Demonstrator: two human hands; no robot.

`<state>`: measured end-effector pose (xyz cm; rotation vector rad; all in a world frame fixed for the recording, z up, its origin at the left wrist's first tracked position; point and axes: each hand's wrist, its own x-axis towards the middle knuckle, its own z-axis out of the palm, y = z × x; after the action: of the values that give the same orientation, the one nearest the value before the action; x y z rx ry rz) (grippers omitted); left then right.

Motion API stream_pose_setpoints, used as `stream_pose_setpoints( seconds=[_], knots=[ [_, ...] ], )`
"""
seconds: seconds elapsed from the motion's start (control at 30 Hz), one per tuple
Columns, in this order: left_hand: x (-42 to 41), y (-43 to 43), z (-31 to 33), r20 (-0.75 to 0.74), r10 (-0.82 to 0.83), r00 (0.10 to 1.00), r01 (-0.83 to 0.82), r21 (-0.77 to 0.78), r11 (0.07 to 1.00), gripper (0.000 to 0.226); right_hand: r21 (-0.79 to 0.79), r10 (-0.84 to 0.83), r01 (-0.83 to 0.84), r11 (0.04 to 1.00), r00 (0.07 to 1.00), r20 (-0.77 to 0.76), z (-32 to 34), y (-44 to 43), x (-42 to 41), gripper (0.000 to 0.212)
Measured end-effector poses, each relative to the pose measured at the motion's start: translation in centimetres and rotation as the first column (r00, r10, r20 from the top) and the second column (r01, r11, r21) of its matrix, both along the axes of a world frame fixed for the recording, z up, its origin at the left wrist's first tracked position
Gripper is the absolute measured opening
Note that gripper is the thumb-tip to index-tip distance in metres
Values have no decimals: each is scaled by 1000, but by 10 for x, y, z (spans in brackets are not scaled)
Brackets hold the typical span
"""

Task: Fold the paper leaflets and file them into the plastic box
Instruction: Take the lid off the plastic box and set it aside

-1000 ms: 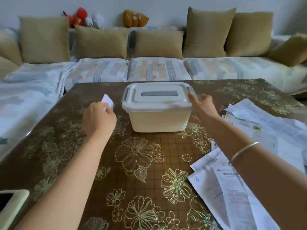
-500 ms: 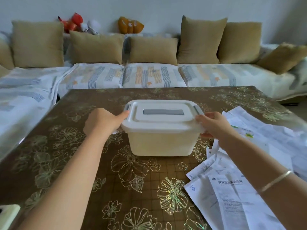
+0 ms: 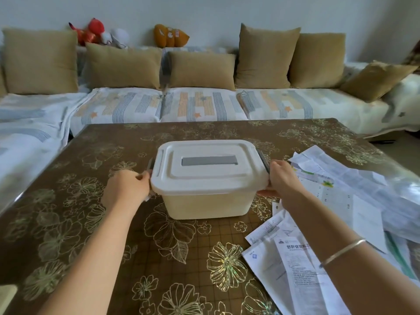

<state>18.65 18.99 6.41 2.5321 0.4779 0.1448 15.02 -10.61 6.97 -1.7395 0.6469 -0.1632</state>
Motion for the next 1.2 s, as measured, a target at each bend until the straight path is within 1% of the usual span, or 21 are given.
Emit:
stream_pose_setpoints(
  seconds=[0.03,0.07,0.13,0.17,0.23,0.27,0.33,0.47,0.53,0.6,0.67,0.7,0.77,0.83,0.93,0.97,1.0,1.03,1.1,1.13,1.2],
  knots=[
    [-2,2,1,27,-1,1000,2,-32,999,47,4,-18,18,1000,1000,22,0,-3,-1,39],
    [-4,2,2,77,6,997,-2,-52,999,45,-76,-34,39,996,997,67,1,-6,-5,39],
    [-8,1,8,231,33,972,-21,-55,998,35,-364,-9,80,928,981,193,3,-10,-11,30],
    [-11,1,10,312,37,950,-24,-44,999,31,-478,33,70,875,978,204,4,-10,-14,25],
    [-15,-3,16,433,8,901,-11,5,1000,25,-597,113,-36,802,989,92,4,-9,-19,44],
    [-18,-5,18,465,-18,885,-4,46,999,23,-621,145,-103,777,989,17,4,-6,-21,55],
    [-21,-10,20,461,-86,883,34,122,992,22,-647,175,-161,745,984,-44,3,-1,-26,59],
    [-30,-15,21,450,-253,857,154,245,957,28,-690,97,-18,724,992,75,10,7,-31,42],
    [-37,-16,25,463,-368,806,227,332,915,44,-695,44,72,715,988,148,14,11,-32,38],
    [-50,-25,30,442,-494,748,283,461,841,70,-550,-1,125,826,975,220,24,17,-35,36],
    [-63,-39,33,405,-574,712,305,557,772,90,-244,17,56,968,958,287,37,25,-38,25],
    [-68,-45,33,398,-600,694,317,579,751,93,-96,18,11,995,954,300,43,29,-39,24],
    [-73,-53,34,414,-636,651,315,615,723,84,108,1,-36,993,952,305,52,37,-43,19],
    [-74,-50,39,479,-644,596,250,652,716,61,204,13,-77,976,955,295,59,44,-48,19],
    [-69,-32,51,606,-582,542,161,605,780,35,300,97,-202,932,938,333,63,50,-51,37],
    [-68,-24,55,646,-533,546,132,562,816,28,234,136,-231,945,923,360,60,51,-50,43],
    [-68,-16,59,681,-460,570,93,503,859,20,49,200,-234,971,907,369,55,52,-50,47],
    [-67,-7,62,707,-359,609,40,425,904,18,-220,283,-215,951,893,350,47,51,-48,47],
    [-64,13,64,691,-96,716,-86,225,971,26,-656,439,-194,729,868,232,32,52,-49,44],
    [-62,23,63,650,40,759,-156,122,980,31,-770,498,-202,605,850,169,25,53,-49,43],
    [-56,45,52,522,230,821,-246,-40,968,37,-877,574,-240,417,818,49,12,55,-49,43]
  ],
)
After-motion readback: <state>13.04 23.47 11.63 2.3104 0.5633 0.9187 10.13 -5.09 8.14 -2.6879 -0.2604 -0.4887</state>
